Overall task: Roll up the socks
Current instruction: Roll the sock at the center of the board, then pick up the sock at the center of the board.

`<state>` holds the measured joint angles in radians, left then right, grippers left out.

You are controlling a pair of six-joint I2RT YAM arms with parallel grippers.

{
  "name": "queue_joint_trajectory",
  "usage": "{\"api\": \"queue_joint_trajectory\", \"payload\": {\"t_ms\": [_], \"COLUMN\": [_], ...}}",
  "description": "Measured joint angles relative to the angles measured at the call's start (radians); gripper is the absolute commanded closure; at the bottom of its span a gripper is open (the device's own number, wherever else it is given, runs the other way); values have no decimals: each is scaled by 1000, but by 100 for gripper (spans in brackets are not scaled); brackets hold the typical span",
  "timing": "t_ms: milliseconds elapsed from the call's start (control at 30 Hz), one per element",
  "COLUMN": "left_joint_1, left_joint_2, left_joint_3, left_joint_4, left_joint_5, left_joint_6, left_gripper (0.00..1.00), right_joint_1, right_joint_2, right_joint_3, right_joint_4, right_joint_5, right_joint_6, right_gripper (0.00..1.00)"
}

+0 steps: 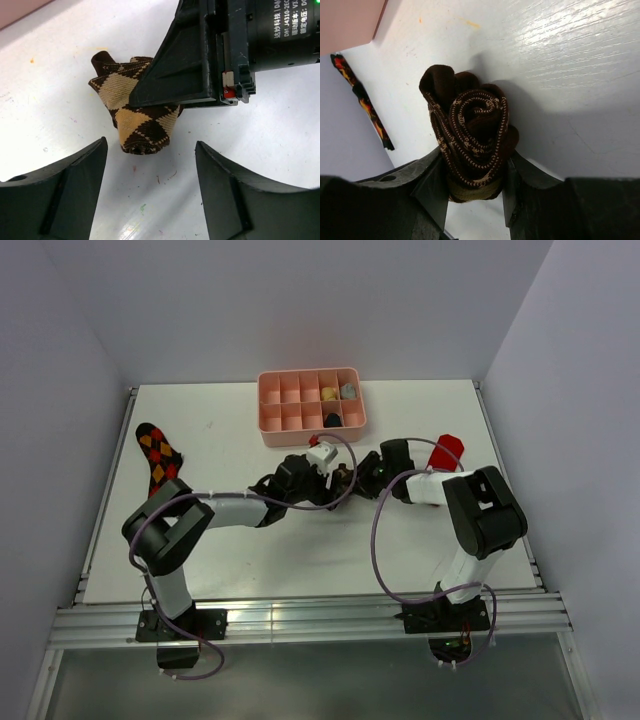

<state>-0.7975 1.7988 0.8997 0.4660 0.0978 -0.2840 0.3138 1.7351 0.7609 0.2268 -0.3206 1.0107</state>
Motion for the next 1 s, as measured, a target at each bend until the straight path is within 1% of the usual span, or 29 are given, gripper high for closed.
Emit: {"api": "queue_joint_trajectory", "payload": {"t_ms": [33,67,200,267,400,533,733,833,867,1000], "left_joint_1": [-2,-6,-47,-79,-144,-197,-229,-229,-229,-229], "left_joint_2": [-4,-6,-5,1,38,82,177,211,224,265], "left_joint_3": [0,0,3,15,67,94,172,208,223,275], "left_joint_4": [0,-1,-26,-36,-45,-39,-76,-94,-99,-127], "left_joint_5": [-7,-16,-80,-124,-241,-351,-441,-470,-480,-511], "left_joint_6": [11,25,104,148,251,344,428,449,456,465], "left_gripper": [23,18,11,9,8,11,16,20,23,30], "right_joint_1": [0,0,0,1,1,1,1,1,1,3], "right_joint_2": [-1,-2,-7,-8,-10,-11,-12,-13,-13,-13], "right_joint_3": [6,12,28,37,57,66,71,73,74,77], "right_joint_4": [-13,-23,-62,-84,-125,-146,-162,-170,-172,-182], "right_joint_5": [4,8,26,33,42,45,45,47,47,48], "right_joint_6": [-3,-6,-13,-14,-16,-18,-18,-20,-20,-20], "right_gripper": [100,100,100,100,100,100,100,100,100,100]}}
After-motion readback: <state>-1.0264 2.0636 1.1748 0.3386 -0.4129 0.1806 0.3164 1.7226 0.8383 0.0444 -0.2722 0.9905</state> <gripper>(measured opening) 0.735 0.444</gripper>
